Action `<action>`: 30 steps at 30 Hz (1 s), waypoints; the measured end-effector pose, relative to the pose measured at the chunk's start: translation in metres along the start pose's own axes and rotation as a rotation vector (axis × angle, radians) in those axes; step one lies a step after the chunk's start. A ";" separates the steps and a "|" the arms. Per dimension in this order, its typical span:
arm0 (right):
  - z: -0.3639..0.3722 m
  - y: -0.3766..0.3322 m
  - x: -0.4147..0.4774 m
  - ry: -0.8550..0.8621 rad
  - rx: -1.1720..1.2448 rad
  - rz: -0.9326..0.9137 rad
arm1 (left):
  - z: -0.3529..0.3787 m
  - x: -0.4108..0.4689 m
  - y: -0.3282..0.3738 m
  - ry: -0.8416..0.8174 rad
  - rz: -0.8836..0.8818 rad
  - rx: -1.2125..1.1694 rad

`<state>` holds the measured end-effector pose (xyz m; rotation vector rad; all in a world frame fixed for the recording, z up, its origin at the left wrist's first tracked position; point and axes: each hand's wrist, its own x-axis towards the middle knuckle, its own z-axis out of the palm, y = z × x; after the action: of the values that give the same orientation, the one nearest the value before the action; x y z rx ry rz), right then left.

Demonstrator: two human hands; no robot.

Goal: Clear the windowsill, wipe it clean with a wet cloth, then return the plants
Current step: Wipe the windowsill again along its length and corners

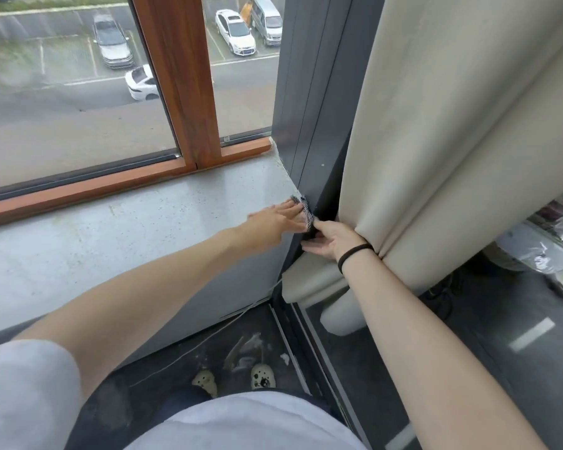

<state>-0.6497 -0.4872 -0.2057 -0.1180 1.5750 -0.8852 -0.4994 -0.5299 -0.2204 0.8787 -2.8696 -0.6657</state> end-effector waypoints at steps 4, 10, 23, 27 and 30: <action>-0.005 0.002 0.002 0.011 0.015 0.017 | 0.000 -0.037 -0.020 -0.028 0.055 0.117; -0.012 0.009 0.000 0.017 -0.101 0.026 | -0.004 -0.059 -0.014 -0.019 0.016 0.212; 0.011 0.015 -0.011 0.013 -0.195 -0.021 | -0.006 -0.067 -0.008 0.011 -0.089 0.137; 0.013 0.017 -0.021 0.045 -0.201 -0.023 | -0.006 -0.032 0.002 0.067 -0.119 0.127; 0.016 0.018 -0.024 0.065 -0.180 -0.010 | -0.001 -0.013 0.002 0.146 -0.111 0.155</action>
<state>-0.6233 -0.4691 -0.1963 -0.2273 1.7146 -0.7598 -0.4899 -0.5218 -0.2178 1.0651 -2.7872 -0.3730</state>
